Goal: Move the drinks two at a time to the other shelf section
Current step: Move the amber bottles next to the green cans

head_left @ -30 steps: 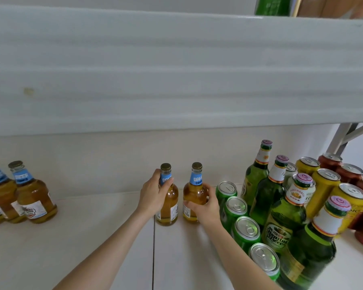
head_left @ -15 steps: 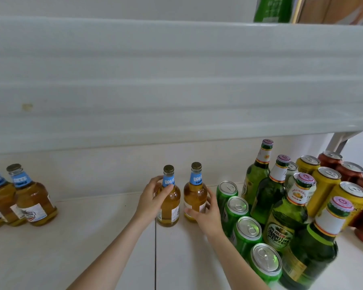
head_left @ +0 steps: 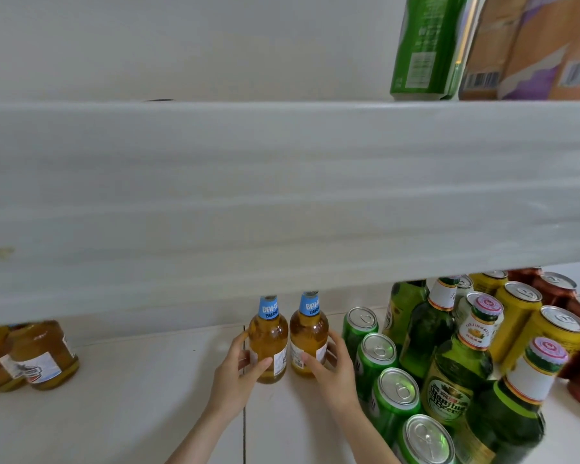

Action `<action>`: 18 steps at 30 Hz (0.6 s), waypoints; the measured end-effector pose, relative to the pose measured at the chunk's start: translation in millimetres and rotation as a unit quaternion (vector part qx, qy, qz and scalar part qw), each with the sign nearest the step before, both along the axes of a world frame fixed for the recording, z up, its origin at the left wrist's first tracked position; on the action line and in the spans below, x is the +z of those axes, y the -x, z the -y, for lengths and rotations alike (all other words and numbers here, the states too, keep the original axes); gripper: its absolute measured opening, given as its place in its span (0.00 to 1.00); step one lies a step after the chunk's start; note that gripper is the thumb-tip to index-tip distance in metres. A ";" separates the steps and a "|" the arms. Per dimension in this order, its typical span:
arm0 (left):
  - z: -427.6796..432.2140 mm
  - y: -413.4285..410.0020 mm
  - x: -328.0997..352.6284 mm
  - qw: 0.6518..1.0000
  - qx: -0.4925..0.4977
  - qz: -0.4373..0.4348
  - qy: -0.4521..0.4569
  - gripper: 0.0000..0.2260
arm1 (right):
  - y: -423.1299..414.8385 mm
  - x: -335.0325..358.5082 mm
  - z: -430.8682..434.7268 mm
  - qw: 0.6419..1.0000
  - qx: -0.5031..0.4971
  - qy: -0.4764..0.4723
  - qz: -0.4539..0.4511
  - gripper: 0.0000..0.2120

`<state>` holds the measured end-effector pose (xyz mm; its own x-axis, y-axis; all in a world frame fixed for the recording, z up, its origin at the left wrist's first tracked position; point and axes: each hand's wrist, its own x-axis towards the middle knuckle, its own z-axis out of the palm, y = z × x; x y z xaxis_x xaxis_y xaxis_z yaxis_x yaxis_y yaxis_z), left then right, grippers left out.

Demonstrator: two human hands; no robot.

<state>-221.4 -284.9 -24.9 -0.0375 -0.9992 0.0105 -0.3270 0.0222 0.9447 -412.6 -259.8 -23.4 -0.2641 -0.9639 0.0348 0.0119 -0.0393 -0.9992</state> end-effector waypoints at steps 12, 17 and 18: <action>4.3 8.6 -3.7 1.000 0.020 -0.003 0.019 0.26 | -0.3 -4.5 8.8 1.000 -0.019 -0.005 -0.009 0.30; 3.2 9.2 -4.3 0.999 0.023 -0.007 0.021 0.26 | -1.8 -1.8 7.0 0.999 -0.023 -0.009 -0.025 0.30; 3.1 9.4 -4.3 1.000 0.022 -0.008 0.021 0.26 | -1.9 -0.7 6.5 0.999 -0.023 -0.011 -0.028 0.30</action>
<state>-230.9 -288.0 -29.2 0.0063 -0.9986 0.0520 -0.3134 0.0474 0.9484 -410.7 -266.3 -24.1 -0.3066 -0.9514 0.0288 -0.0454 -0.0156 -0.9988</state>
